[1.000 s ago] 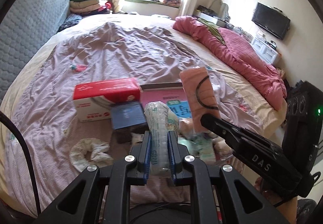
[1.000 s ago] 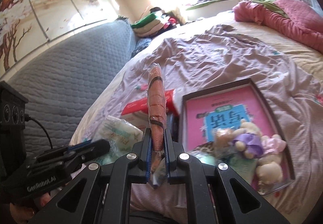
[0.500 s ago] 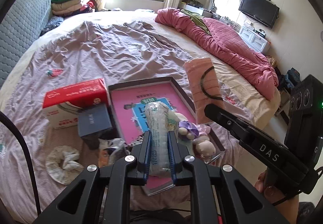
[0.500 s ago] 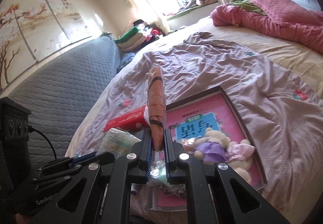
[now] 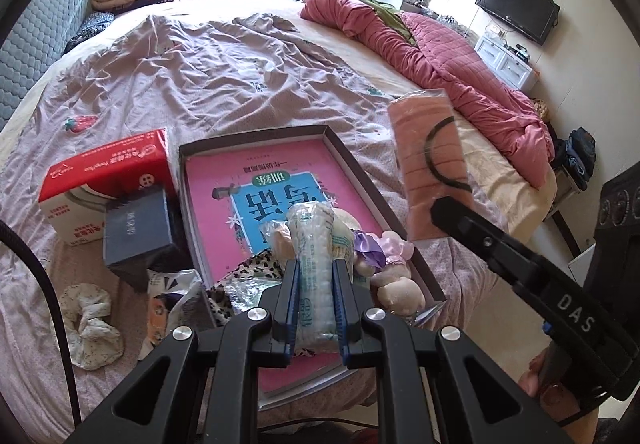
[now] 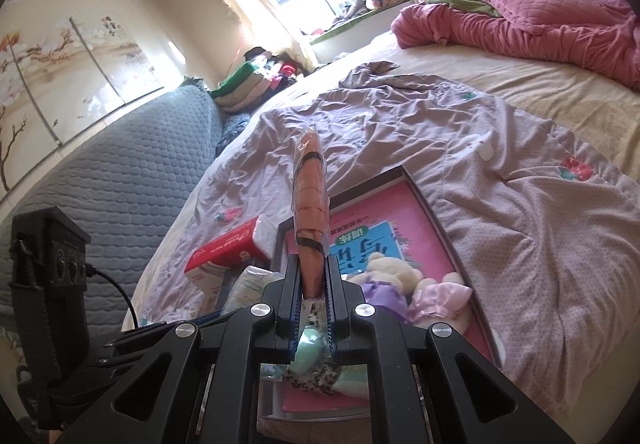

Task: Organize soft objects
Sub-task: 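Release the white pack on the tray with left tool while right releases pink roll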

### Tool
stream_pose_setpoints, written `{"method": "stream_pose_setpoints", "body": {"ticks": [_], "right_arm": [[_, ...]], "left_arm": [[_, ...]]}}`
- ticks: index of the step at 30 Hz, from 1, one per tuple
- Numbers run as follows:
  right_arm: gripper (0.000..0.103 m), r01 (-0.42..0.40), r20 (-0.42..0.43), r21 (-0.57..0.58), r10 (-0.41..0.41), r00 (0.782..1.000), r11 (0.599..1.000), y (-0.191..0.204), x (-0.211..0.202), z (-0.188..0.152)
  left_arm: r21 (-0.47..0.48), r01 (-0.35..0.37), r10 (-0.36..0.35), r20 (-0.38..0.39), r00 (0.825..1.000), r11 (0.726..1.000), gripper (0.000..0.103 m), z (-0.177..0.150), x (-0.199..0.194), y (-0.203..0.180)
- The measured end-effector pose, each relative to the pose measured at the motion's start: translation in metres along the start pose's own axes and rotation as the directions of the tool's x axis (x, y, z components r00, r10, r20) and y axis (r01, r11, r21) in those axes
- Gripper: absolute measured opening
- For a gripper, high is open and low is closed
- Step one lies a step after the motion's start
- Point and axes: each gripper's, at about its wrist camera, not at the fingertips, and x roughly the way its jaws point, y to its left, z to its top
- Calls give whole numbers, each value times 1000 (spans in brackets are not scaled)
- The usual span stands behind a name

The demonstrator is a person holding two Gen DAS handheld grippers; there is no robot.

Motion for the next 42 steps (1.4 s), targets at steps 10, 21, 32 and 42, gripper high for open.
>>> {"method": "stream_pose_setpoints", "body": {"ticks": [10, 21, 32, 42], "right_arm": [[11, 66, -10, 22, -66, 998, 998, -24, 4, -1], [11, 112, -77, 38, -109, 991, 993, -46, 25, -10], [14, 131, -208, 41, -120, 971, 991, -53, 57, -31], [23, 153, -213, 53, -138, 967, 987, -51, 54, -27]], "left_arm": [[17, -15, 16, -38, 999, 1000, 16, -1, 27, -8], [-1, -19, 19, -67, 998, 1000, 16, -1, 47, -3], [-30, -9, 6, -80, 997, 1000, 17, 0, 55, 6], [-29, -11, 9, -90, 996, 1000, 21, 0, 54, 7]]}}
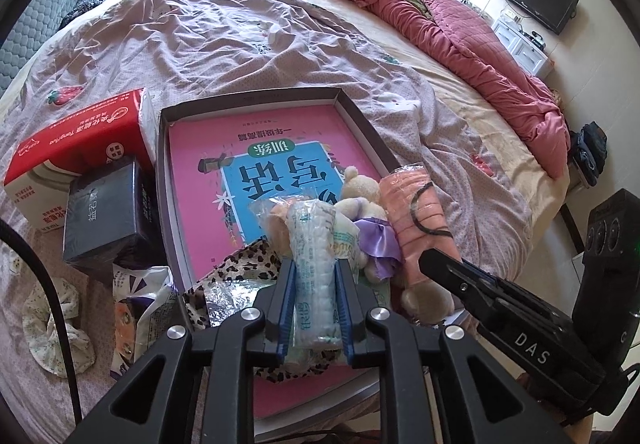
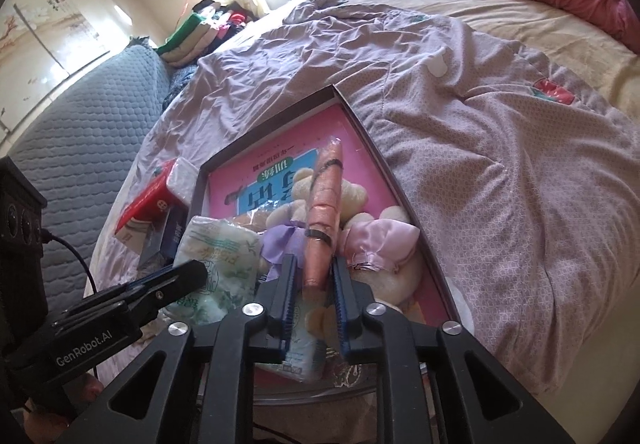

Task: Organize soft objects
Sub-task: 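Release the white pack on the tray with left tool while right releases pink roll, then reach the left tool toward the floral scrunchie while the right tool approaches the snack bag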

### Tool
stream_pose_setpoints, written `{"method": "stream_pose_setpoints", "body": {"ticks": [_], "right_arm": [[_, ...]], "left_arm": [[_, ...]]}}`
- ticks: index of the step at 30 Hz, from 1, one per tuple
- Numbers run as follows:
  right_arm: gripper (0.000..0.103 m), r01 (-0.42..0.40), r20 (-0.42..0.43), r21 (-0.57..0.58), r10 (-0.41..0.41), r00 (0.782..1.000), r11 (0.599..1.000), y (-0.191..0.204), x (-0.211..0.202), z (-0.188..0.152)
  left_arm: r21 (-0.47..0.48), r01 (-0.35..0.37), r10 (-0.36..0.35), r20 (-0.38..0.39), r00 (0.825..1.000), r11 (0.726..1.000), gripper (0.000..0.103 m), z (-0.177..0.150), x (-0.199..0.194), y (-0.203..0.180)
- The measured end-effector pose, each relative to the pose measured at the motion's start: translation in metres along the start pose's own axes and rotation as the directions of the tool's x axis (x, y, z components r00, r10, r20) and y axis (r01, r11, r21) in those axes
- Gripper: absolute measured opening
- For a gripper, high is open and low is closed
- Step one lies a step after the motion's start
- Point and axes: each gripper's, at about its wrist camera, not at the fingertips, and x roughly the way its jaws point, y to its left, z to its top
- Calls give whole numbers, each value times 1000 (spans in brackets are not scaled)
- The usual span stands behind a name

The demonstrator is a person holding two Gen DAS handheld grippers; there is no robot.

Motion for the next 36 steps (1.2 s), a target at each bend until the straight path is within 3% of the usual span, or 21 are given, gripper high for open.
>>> {"method": "stream_pose_setpoints", "body": {"ticks": [4, 9, 21, 36], "right_arm": [[29, 23, 2, -4, -23, 1000, 1000, 2, -3, 1], [33, 47, 19, -12, -47, 999, 999, 5, -10, 3], [39, 56, 62, -43, -54, 997, 997, 19, -29, 7], [49, 1, 63, -193, 12, 998, 981, 85, -34, -1]], "left_arm": [[6, -4, 4, 6, 1000, 1000, 33, 0, -5, 0], [5, -3, 3, 22, 1000, 1000, 40, 1, -13, 1], [-2, -16, 16, 88, 996, 1000, 48, 1, -48, 10], [-66, -86, 95, 145, 985, 994, 57, -8, -98, 50]]}}
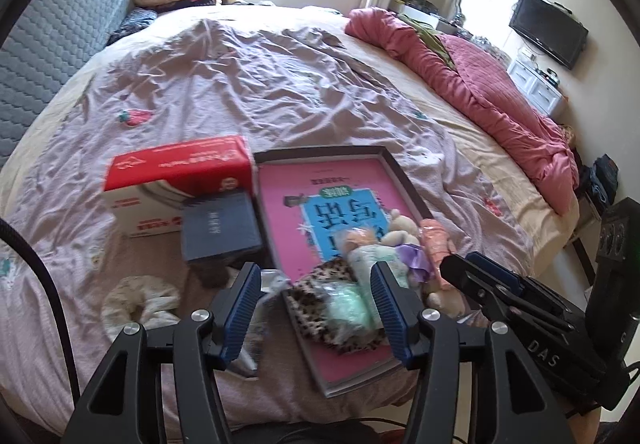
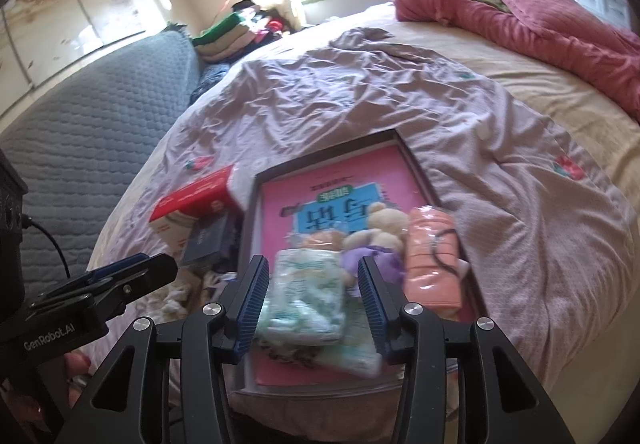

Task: Organize soft objects
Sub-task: 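Reach the left tool toward the floral scrunchie while the right tool approaches the snack bag, then grasp the floral scrunchie with the left tool while the right tool grasps the snack bag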

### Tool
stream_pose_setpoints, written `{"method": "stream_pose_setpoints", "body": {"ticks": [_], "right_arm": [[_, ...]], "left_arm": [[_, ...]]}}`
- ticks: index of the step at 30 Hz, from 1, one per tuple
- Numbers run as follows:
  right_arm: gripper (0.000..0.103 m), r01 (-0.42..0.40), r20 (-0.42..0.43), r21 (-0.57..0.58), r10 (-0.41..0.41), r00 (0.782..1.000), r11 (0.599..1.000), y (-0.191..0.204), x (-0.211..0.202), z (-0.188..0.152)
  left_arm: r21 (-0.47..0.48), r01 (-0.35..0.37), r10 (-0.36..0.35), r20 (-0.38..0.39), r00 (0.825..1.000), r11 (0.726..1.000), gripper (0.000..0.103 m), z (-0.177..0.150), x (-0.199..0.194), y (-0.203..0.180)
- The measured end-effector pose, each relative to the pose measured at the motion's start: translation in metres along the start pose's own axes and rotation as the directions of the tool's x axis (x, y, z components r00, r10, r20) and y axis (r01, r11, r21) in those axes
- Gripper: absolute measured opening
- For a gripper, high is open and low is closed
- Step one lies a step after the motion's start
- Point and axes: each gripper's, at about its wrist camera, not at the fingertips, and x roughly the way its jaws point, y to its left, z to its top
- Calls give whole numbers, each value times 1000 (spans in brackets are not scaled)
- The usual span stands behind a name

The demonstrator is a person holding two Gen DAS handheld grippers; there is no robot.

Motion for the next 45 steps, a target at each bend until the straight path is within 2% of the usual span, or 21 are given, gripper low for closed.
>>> {"method": "stream_pose_setpoints", "body": {"ticks": [11, 19, 23, 27, 31, 33, 39, 45], "right_arm": [[51, -76, -54, -125, 70, 996, 989, 61, 11, -9], [51, -151, -167, -152, 126, 978, 977, 109, 38, -28], [52, -157, -234, -145, 120, 965, 977, 129, 60, -42], [52, -125, -284, -137, 82, 955, 983, 143, 84, -55], [52, -38, -309, -149, -10, 951, 988, 150, 107, -64], [52, -17, -322, -122, -24, 946, 992, 148, 116, -66], [52, 98, -317, -115, -130, 939, 988, 146, 140, -63], [53, 166, -326, -112, -194, 925, 980, 147, 169, -64]], "left_arm": [[-58, -81, 83, 27, 996, 995, 58, -7, -26, 52], [-129, -136, 141, 26, 990, 982, 58, -14, -32, 105], [-153, -147, 150, 5, 989, 977, 58, -25, -24, 130], [-180, -146, 143, -28, 989, 973, 58, -37, -9, 151], [-212, -131, 121, -60, 991, 968, 58, -46, 6, 169], [-222, -135, 120, -81, 989, 966, 58, -51, 14, 177], [-250, -141, 109, -137, 985, 958, 58, -65, 36, 198], [-259, -125, 84, -164, 983, 958, 58, -69, 55, 206]]}}
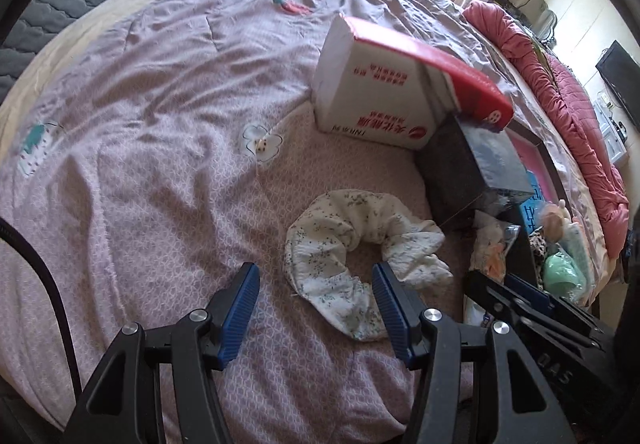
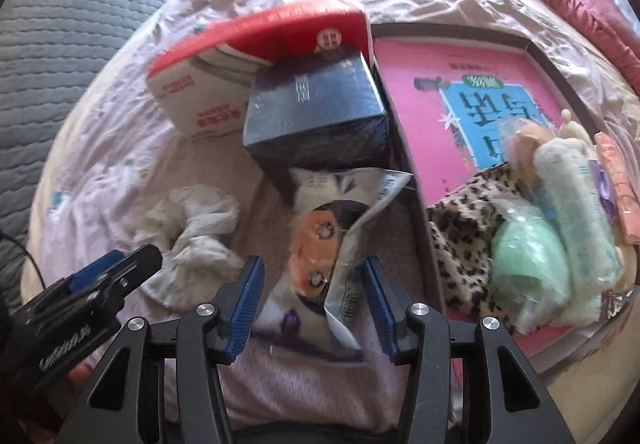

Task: Organize soft objects
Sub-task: 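Grasp the floral scrunchie with the left tool while the right tool grasps the snack bag, then carry the scrunchie over the tray with left tool while right tool carries snack bag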

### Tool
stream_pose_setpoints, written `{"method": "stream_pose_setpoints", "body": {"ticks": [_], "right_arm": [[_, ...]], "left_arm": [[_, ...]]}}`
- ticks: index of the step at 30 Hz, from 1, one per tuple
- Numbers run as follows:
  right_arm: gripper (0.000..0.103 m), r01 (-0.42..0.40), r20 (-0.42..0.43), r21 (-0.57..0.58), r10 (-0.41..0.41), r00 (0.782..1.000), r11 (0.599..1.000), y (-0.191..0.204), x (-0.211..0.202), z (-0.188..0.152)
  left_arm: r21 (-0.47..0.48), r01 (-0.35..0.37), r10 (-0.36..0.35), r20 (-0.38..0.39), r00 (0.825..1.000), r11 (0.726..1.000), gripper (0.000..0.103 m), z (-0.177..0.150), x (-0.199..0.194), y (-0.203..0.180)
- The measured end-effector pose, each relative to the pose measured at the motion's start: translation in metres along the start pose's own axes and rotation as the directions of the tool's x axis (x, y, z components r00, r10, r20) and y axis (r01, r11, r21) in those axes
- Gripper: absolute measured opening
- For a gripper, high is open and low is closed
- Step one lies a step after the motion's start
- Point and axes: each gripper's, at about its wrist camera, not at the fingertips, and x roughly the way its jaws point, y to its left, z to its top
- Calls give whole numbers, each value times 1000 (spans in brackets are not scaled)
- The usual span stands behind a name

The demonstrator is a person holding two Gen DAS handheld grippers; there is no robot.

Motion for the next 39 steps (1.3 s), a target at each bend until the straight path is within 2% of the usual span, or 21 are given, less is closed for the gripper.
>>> {"method": "stream_pose_setpoints", "body": {"ticks": [2, 4, 6, 9, 13, 14, 15, 16, 19, 21, 28, 30, 35, 39], "right_arm": [[53, 8, -15, 0, -8, 1000, 1000, -1, 8, 1], [54, -8, 11, -42, 8, 1000, 999, 2, 8, 4], [44, -41, 18, -92, 43, 999, 995, 5, 6, 5], [40, -74, 11, -163, 77, 997, 984, 11, 6, 2], [40, -88, -9, -187, 88, 996, 978, 12, 12, 2], [39, -91, -17, -185, 89, 996, 978, 12, 14, 2], [39, -101, -29, -180, 97, 995, 978, 11, 16, 2], [39, -108, -32, -175, 104, 994, 979, 10, 18, 2], [37, -162, -14, -157, 162, 987, 974, 2, 15, 4], [36, -210, 28, -148, 216, 976, 966, -3, 3, 3], [35, -235, 114, -192, 260, 959, 953, -2, -35, 5], [35, -273, 142, -172, 298, 944, 947, -9, -50, 9], [35, -302, 221, -137, 326, 919, 943, -37, -91, 18], [35, -289, 263, -96, 304, 916, 953, -65, -108, 24]], "left_arm": [[6, 2, -2, -8, 1000, 1000, 58, 1, 6, -1], [14, 1, -1, -12, 1000, 1000, 58, 2, 11, -2], [20, 4, -4, -8, 1000, 1000, 58, 4, 16, -4], [21, 24, -24, -4, 1000, 999, 55, 6, 21, -5], [41, -25, 25, -3, 1000, 999, 27, 7, 28, -6], [33, -20, 20, 1, 1000, 999, 24, 7, 28, -3], [21, -14, 14, 4, 1000, 1000, 15, 7, 28, 0], [12, -8, 8, 7, 1000, 1000, 12, 7, 27, 2], [-2, 7, -7, 23, 1000, 1000, 10, 6, 20, 4], [6, 20, -21, 42, 999, 1000, 10, 3, 11, 1], [26, 41, -45, 155, 987, 999, 10, 3, -39, -21], [41, 51, -58, 180, 982, 998, 10, 6, -52, -31], [111, 76, -99, 213, 972, 991, 10, 12, -79, -65], [164, 96, -132, 226, 965, 982, 10, 12, -92, -99]]}}
